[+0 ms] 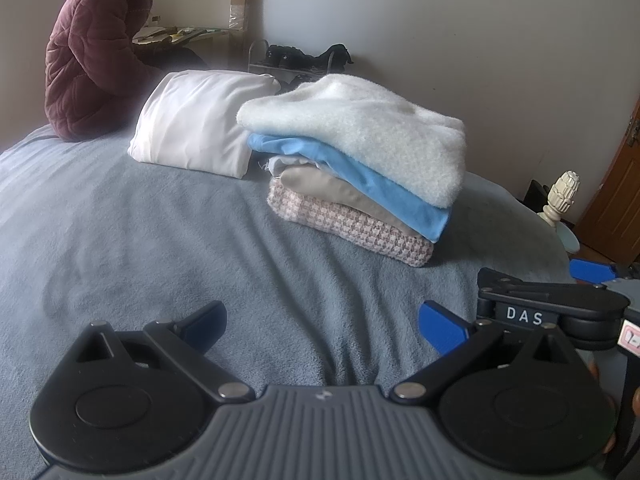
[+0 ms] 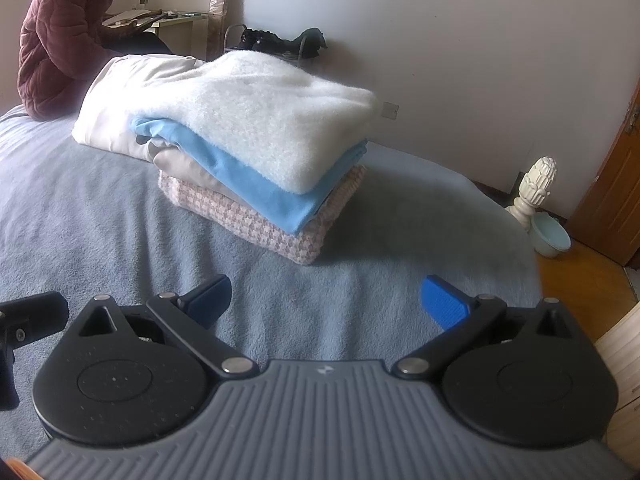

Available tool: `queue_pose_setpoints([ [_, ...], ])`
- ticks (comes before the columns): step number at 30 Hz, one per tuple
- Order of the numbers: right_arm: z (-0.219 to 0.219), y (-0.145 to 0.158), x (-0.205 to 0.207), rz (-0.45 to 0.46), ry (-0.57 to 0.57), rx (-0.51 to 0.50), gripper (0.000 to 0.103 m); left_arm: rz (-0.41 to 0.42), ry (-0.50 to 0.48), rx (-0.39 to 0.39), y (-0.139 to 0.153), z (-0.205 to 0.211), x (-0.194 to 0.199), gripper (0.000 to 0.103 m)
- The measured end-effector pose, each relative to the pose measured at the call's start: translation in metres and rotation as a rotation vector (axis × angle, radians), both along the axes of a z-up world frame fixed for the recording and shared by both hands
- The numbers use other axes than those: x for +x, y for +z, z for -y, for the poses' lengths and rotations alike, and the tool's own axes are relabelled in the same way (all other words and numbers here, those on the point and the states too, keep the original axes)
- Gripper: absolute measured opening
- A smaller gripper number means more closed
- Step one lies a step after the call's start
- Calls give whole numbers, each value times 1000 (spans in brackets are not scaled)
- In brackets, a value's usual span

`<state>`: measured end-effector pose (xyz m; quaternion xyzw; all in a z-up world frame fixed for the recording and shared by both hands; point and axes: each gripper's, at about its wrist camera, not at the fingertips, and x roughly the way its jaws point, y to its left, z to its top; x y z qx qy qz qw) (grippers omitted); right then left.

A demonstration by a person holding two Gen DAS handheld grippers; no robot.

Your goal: Fold clothes

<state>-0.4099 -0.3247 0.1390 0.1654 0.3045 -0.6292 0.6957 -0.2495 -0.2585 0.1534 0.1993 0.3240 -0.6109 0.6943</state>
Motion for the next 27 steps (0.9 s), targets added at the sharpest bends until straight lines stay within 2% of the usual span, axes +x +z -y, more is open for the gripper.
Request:
queue_pose_setpoints([
  [27, 0, -1, 2, -10, 8, 5, 102, 4, -2, 3, -1, -1, -2, 103],
])
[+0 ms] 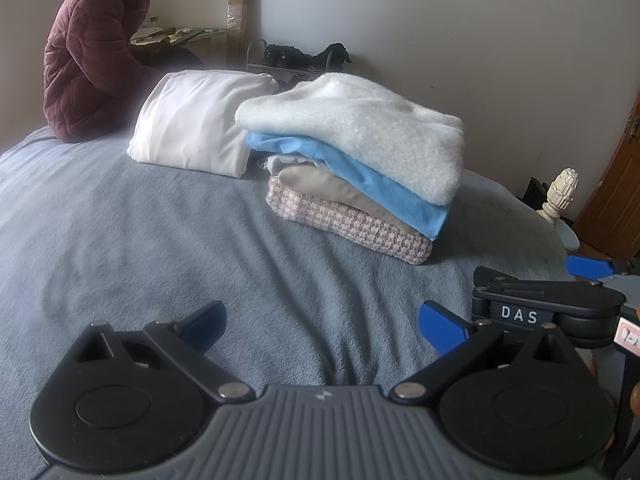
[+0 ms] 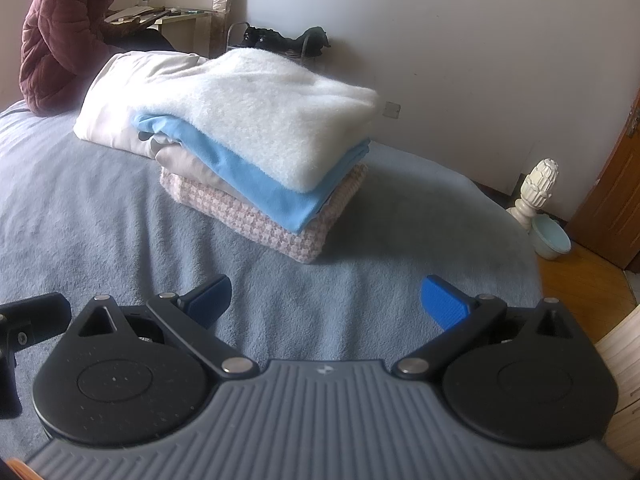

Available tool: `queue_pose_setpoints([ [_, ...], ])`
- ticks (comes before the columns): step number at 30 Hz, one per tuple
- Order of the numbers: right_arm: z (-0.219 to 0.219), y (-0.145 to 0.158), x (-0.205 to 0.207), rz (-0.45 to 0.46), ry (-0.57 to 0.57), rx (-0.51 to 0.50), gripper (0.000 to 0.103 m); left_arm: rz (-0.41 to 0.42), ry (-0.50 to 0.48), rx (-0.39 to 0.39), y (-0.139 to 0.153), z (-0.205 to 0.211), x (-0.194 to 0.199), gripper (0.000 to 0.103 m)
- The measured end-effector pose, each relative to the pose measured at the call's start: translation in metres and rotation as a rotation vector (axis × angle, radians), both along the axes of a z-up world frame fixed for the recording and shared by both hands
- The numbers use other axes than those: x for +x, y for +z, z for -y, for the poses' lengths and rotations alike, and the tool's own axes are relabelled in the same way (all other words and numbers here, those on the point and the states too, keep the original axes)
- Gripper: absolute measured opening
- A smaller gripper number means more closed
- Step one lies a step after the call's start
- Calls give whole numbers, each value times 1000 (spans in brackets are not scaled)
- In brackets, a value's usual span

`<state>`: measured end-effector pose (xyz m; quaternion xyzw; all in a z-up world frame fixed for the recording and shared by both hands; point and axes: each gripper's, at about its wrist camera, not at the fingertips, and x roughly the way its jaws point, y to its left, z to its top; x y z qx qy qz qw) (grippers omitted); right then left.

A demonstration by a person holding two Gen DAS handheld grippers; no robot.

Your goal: Fold clothes

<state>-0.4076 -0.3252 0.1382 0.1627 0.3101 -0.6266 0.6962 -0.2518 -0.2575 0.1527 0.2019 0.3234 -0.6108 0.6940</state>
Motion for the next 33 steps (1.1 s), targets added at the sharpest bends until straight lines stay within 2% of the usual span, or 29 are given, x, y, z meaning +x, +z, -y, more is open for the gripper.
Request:
queue_pose_setpoints([
  [10, 1, 1, 0, -1, 3, -10, 102, 12, 3, -5, 1, -3, 0, 103],
  [22, 1, 1, -5, 20, -5, -16, 102, 45, 3, 30, -3, -4, -2, 103],
  [29, 11, 0, -11, 50, 34, -67, 102, 68, 38, 42, -2, 3, 2, 103],
  [31, 18, 4, -16, 85, 105, -131, 102, 85, 63, 28, 3, 6, 6, 103],
  [33, 26, 11, -22, 116, 193, -250, 102, 93, 89, 20, 7, 9, 11, 103],
])
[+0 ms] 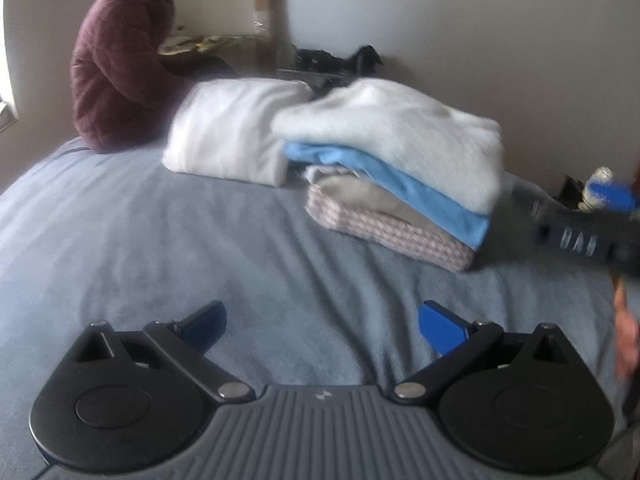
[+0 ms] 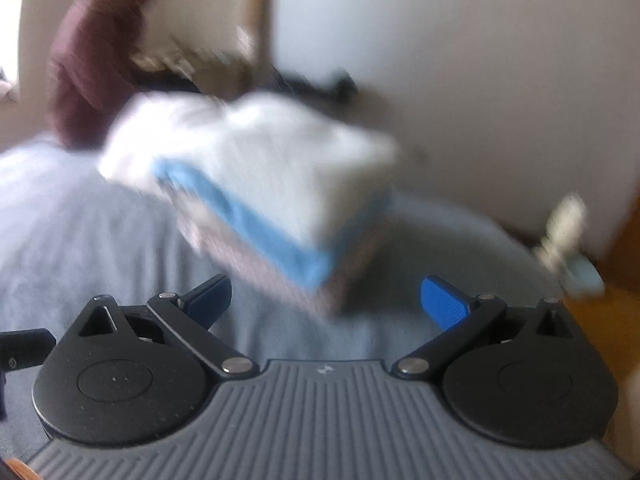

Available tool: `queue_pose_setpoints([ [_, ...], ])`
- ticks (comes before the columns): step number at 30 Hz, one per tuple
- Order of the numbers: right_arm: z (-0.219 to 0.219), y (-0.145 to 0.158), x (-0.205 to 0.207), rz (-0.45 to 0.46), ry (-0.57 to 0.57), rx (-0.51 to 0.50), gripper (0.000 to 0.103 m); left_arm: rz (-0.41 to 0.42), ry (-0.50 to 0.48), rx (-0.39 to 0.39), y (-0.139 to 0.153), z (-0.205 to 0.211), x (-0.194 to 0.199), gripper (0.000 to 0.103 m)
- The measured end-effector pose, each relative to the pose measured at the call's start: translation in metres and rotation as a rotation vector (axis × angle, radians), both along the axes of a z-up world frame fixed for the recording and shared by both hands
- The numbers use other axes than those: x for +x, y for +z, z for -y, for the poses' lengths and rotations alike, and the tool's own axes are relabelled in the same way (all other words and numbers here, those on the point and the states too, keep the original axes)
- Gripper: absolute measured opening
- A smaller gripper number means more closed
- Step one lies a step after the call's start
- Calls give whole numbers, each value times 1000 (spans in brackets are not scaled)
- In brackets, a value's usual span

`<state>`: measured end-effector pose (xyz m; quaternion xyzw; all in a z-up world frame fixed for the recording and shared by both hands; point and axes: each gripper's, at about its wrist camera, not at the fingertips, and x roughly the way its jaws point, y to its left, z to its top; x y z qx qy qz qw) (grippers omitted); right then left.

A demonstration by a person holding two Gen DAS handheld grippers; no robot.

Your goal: Fold clothes

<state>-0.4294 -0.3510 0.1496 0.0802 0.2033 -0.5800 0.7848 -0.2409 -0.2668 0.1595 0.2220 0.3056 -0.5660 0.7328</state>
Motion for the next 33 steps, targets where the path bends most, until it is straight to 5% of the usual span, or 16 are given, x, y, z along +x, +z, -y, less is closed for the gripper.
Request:
queue_pose_setpoints([
  [4, 39, 12, 4, 11, 123, -303, 102, 1, 51, 1, 6, 9, 11, 103],
  [7, 86, 18, 28, 40, 193, -335, 102, -4, 83, 4, 8, 16, 18, 103],
  [10, 133, 16, 58, 58, 242, -275, 99, 1, 106, 18, 5, 22, 24, 103],
  [12, 156, 3, 75, 8, 282, -233, 86, 6, 120, 29, 2, 25, 29, 103],
  [14, 178, -21, 85, -69, 312, -137, 58, 5, 132, 44, -1, 29, 34, 103],
  [16, 194, -38, 86, -96, 327, -55, 58, -2, 141, 57, -5, 33, 38, 103],
  [18, 202, -17, 91, -108, 346, 18, 42, -10, 143, 60, -7, 38, 42, 103],
  [19, 203, 0, 94, -77, 363, 59, 23, -16, 143, 59, -8, 40, 43, 103],
  [22, 210, 25, 104, -23, 428, 52, 20, -43, 137, 54, -11, 47, 46, 103],
  [24, 245, 0, 120, -128, 404, 165, 20, -54, 130, 47, -12, 50, 46, 103],
  [26, 277, -12, 126, -105, 382, 271, 18, -55, 117, 38, -13, 50, 45, 103],
  [29, 293, 22, 143, -70, 365, 284, 17, -59, 107, 51, -18, 50, 45, 103],
  [33, 318, 15, 178, -180, 316, 335, 17, -92, 126, 66, -25, 51, 55, 103],
])
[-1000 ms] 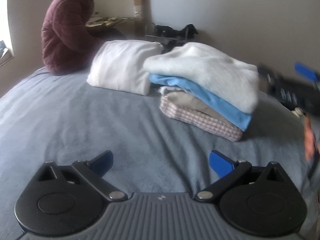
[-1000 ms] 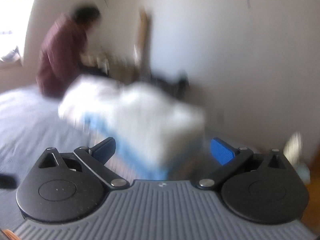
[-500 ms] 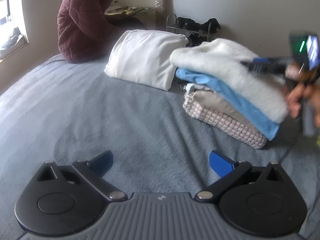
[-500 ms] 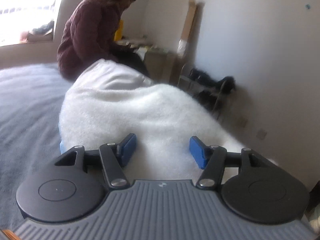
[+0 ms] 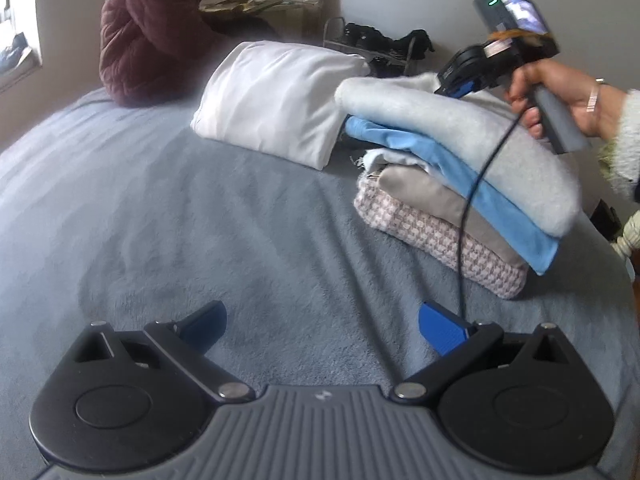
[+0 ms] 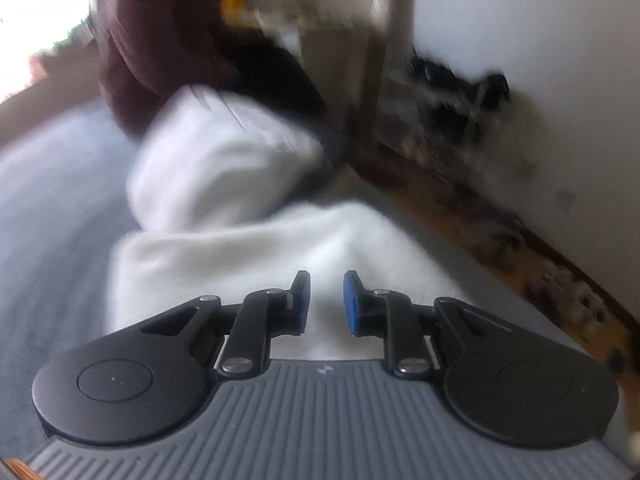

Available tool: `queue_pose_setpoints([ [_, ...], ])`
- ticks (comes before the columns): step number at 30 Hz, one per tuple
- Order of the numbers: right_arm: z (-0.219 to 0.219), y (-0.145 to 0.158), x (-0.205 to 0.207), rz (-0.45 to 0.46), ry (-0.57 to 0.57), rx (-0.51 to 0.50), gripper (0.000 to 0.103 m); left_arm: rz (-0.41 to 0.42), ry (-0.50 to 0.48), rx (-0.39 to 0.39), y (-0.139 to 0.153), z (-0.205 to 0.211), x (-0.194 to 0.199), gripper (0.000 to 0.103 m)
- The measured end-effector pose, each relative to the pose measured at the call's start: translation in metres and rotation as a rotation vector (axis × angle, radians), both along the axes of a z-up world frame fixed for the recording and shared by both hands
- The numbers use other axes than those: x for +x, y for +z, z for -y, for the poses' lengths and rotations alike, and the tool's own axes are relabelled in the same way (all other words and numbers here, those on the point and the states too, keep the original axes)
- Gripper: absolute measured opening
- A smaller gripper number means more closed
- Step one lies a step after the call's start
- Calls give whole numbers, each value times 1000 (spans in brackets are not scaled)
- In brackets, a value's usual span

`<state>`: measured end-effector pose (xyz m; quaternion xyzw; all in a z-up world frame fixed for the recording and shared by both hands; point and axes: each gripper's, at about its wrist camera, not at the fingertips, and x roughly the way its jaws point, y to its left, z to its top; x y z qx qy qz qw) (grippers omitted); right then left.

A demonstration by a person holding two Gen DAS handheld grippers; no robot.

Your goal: Fold clothes

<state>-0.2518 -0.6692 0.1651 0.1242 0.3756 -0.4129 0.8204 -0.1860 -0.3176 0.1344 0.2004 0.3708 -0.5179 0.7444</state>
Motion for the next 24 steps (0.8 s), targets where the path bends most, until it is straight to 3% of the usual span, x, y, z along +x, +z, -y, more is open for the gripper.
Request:
queue_pose_setpoints([
  [2, 13, -10, 22, -62, 0, 0, 18, -8, 7, -5, -1, 0, 4, 103],
  [5, 13, -19, 52, -23, 109, 15, 17, -16, 13, -1, -5, 1, 9, 103],
  [7, 7, -21, 67, 24, 190, 26, 17, -23, 19, 4, -7, 2, 12, 103],
  [9, -4, -23, 74, 81, 317, 99, 17, -30, 24, 4, -8, 1, 16, 103],
  [12, -32, -8, 58, 193, 416, 61, 17, -39, 29, -5, -8, -1, 22, 103],
  [15, -47, 22, 13, 380, 349, 1, 18, -44, 30, -14, -9, -3, 26, 103],
  [16, -53, 30, -10, 393, 312, -36, 18, -45, 30, -17, -9, -4, 28, 103],
  [20, -84, 51, -106, 398, 166, -171, 19, -62, 27, -36, -7, -5, 29, 103],
  [22, -92, 43, -146, 372, 121, -169, 18, -68, 23, -43, -6, -5, 29, 103],
  [24, -80, 19, -167, 281, 32, -149, 18, -73, 15, -46, -6, -3, 26, 103],
])
